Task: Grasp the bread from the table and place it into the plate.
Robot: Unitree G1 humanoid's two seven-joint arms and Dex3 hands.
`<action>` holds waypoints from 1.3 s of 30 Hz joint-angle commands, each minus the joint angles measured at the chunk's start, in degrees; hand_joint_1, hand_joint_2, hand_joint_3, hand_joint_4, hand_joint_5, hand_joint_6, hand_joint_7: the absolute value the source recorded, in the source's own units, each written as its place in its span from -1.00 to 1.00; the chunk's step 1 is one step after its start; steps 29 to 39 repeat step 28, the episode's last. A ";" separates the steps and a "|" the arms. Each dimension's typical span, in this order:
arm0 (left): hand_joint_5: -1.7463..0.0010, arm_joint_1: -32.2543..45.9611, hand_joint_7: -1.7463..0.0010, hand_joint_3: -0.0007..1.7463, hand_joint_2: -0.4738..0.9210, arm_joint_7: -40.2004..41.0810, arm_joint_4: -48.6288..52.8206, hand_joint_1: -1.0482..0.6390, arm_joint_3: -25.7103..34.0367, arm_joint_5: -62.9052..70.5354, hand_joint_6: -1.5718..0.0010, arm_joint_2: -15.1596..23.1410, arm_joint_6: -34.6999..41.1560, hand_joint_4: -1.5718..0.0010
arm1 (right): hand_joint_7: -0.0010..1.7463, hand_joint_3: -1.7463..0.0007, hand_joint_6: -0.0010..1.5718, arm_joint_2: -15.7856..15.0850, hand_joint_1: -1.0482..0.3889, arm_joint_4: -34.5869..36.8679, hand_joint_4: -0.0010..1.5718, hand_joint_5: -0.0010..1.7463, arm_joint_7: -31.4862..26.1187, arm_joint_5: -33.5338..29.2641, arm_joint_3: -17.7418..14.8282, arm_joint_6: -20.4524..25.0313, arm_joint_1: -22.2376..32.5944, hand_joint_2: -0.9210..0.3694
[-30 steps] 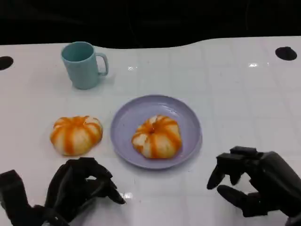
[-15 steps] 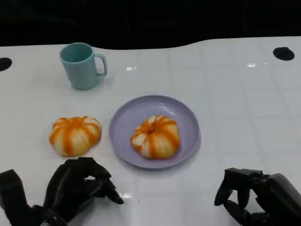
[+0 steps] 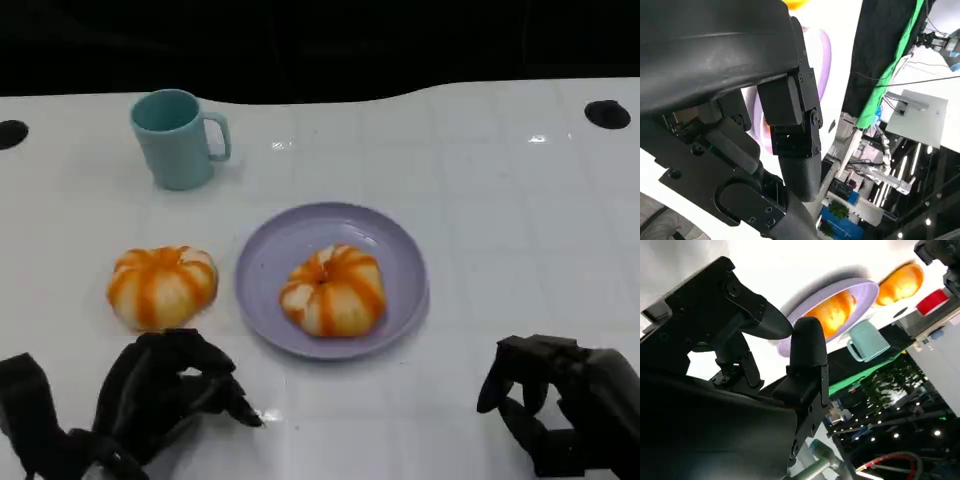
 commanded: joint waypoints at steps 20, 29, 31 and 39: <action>0.33 0.02 0.60 -1.00 0.55 -0.65 0.47 -1.00 0.18 0.05 -1.00 1.02 -0.70 -1.00 | 0.81 -0.56 -0.13 -0.19 0.23 1.37 0.06 1.00 0.70 1.15 0.74 -0.36 -1.63 -0.15; 0.32 0.34 0.58 -1.00 0.56 -0.12 -0.10 -1.00 -0.14 0.42 -1.00 1.05 -0.76 -1.00 | 0.78 -0.50 -0.12 0.19 0.23 1.27 0.04 1.00 1.73 2.12 0.85 -0.51 -1.66 -0.20; 0.32 0.34 0.58 -1.00 0.56 -0.12 -0.10 -1.00 -0.14 0.42 -1.00 1.05 -0.76 -1.00 | 0.78 -0.50 -0.12 0.19 0.23 1.27 0.04 1.00 1.73 2.12 0.85 -0.51 -1.66 -0.20; 0.32 0.34 0.58 -1.00 0.56 -0.12 -0.10 -1.00 -0.14 0.42 -1.00 1.05 -0.76 -1.00 | 0.78 -0.50 -0.12 0.19 0.23 1.27 0.04 1.00 1.73 2.12 0.85 -0.51 -1.66 -0.20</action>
